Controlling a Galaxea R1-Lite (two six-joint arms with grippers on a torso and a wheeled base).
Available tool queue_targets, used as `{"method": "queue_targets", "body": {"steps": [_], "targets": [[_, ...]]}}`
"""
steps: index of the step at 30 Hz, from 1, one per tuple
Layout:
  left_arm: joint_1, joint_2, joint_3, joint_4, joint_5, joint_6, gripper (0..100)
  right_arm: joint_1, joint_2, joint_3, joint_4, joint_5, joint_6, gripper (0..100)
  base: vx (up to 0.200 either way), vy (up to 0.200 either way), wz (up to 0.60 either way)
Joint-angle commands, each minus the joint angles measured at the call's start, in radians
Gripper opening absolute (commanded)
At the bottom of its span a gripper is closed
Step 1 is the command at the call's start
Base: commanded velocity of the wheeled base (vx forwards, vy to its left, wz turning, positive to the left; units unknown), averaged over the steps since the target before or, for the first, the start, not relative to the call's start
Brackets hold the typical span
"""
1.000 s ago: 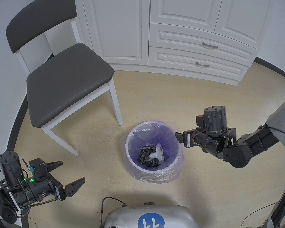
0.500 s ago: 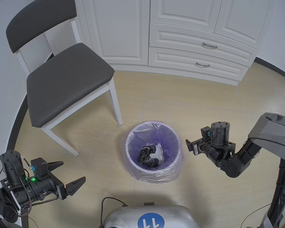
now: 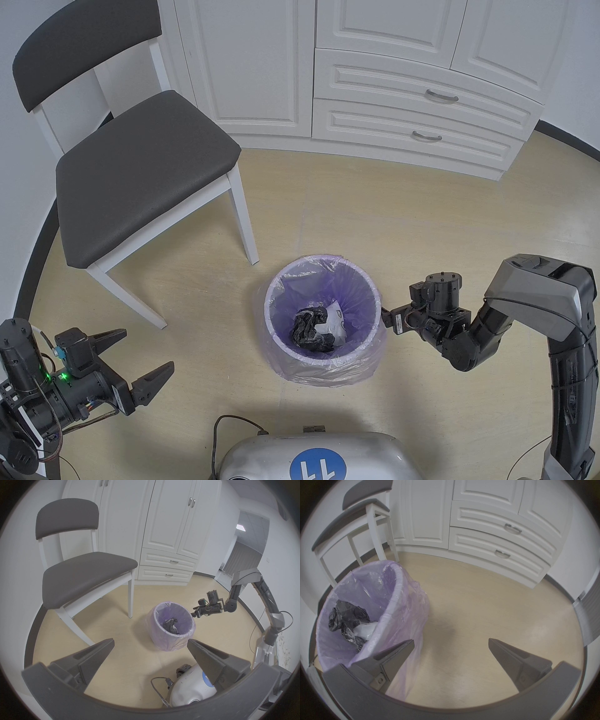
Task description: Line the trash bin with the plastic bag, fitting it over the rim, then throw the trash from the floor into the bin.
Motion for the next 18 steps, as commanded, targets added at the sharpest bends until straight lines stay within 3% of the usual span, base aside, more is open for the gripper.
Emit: {"method": "queue_targets", "body": {"steps": [1,5,8,11,14,18], "targets": [[0.000,0.019,0.022,-0.005,0.000,-0.003,100,-0.030,0.102,-0.066,0.002,0.027,0.022,100,0.000,0.000,0.00],[-0.002,0.017,0.037,0.000,0.000,-0.052,100,-0.060,0.143,-0.117,0.002,0.050,0.027,100,0.000,0.000,0.00],[0.000,0.017,0.037,-0.003,-0.001,-0.112,100,-0.072,0.180,-0.140,0.000,0.107,0.037,100,0.000,0.000,0.00],[0.003,0.017,0.037,-0.005,0.000,-0.145,100,-0.072,0.208,-0.176,0.008,0.139,0.097,100,0.000,0.000,0.00],[0.009,0.017,0.037,-0.006,-0.001,-0.158,100,-0.061,0.211,-0.183,0.020,0.148,0.154,100,0.000,0.000,0.00],[0.033,0.020,0.032,-0.020,-0.003,-0.158,100,-0.061,0.211,-0.199,0.054,0.154,0.162,100,0.000,0.000,0.00]]}}
